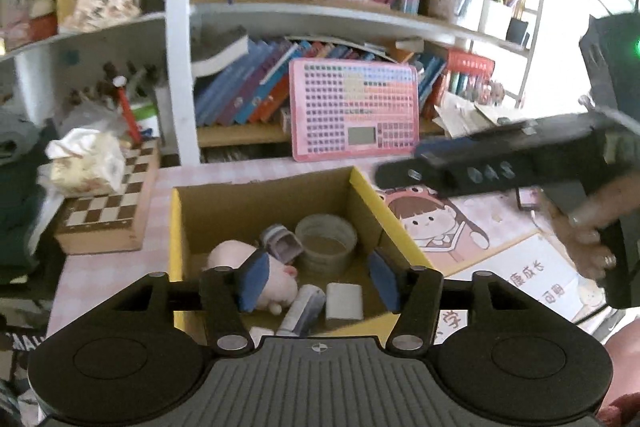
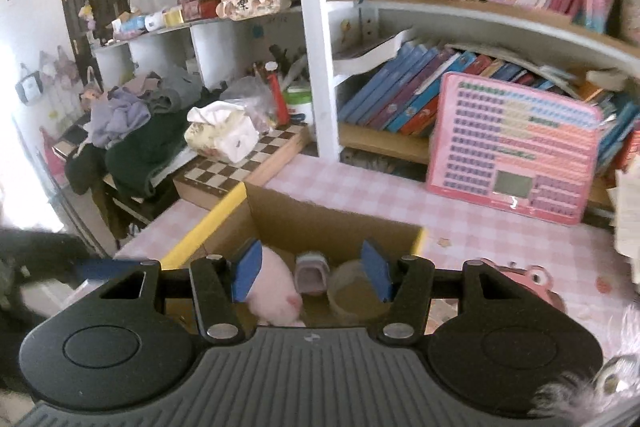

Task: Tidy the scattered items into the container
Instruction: 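Lower both items into the yellow box and open both tools, then withdraw both tools up and away from the yellow box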

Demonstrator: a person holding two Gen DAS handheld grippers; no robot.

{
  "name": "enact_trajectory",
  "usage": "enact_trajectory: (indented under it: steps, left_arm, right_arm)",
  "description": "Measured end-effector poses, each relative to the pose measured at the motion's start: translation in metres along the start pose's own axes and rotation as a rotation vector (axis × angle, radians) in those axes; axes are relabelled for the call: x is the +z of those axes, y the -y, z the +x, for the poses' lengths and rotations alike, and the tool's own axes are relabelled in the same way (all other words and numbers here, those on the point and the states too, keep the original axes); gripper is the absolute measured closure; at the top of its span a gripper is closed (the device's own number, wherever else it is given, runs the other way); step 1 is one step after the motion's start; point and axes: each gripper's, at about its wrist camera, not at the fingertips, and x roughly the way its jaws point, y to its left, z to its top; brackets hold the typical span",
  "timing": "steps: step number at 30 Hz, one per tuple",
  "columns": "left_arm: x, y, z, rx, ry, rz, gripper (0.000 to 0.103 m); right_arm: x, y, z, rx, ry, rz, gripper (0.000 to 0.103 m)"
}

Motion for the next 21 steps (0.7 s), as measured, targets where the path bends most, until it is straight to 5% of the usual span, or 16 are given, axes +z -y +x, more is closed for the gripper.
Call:
enact_trajectory:
  steps: [21]
  left_arm:
    - [-0.088, 0.023, -0.076, 0.061, -0.014, -0.06, 0.033]
  right_arm:
    - [-0.123, -0.057, -0.076, -0.122, -0.028, 0.013, 0.049]
